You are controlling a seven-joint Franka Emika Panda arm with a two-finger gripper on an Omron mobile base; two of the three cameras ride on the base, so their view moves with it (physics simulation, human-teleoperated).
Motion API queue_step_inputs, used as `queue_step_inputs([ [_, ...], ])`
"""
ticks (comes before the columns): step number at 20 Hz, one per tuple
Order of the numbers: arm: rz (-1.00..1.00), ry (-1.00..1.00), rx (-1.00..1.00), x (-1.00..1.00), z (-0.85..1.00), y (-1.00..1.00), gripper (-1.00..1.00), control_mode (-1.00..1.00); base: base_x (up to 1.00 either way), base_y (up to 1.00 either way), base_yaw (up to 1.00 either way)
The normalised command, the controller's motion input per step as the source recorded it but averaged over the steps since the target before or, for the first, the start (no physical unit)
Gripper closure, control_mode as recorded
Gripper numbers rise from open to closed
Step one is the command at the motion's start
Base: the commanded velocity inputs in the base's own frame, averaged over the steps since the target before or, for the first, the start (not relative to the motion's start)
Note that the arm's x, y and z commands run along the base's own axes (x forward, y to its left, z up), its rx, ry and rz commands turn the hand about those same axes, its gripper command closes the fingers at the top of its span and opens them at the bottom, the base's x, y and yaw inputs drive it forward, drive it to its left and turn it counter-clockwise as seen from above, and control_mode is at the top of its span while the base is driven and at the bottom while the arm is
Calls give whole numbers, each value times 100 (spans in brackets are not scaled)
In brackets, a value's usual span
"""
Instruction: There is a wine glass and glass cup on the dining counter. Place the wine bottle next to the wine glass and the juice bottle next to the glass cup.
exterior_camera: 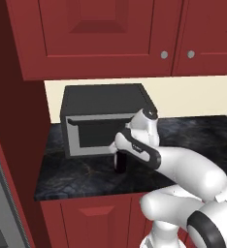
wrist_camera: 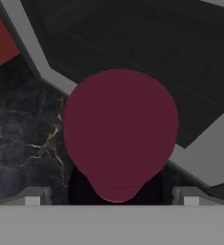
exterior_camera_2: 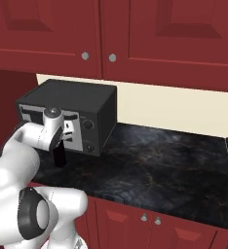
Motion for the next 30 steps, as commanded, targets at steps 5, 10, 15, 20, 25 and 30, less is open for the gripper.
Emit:
queue_step_inputs([
  [5, 0, -1, 0, 0, -15, 0, -100, -100, 0, 0, 0],
  [10, 0, -2, 0, 0, -16, 0, -100, -100, 0, 0, 0],
  [15, 0, -5, 0, 1, -16, 0, -100, -100, 0, 0, 0],
  [20, 0, -3, 0, 2, -16, 0, -100, -100, 0, 0, 0],
  [25, 0, -1, 0, 1, -17, 0, 100, -100, 0, 0, 0],
  [30, 0, 0, 0, 0, -15, 0, 100, -100, 0, 0, 0],
])
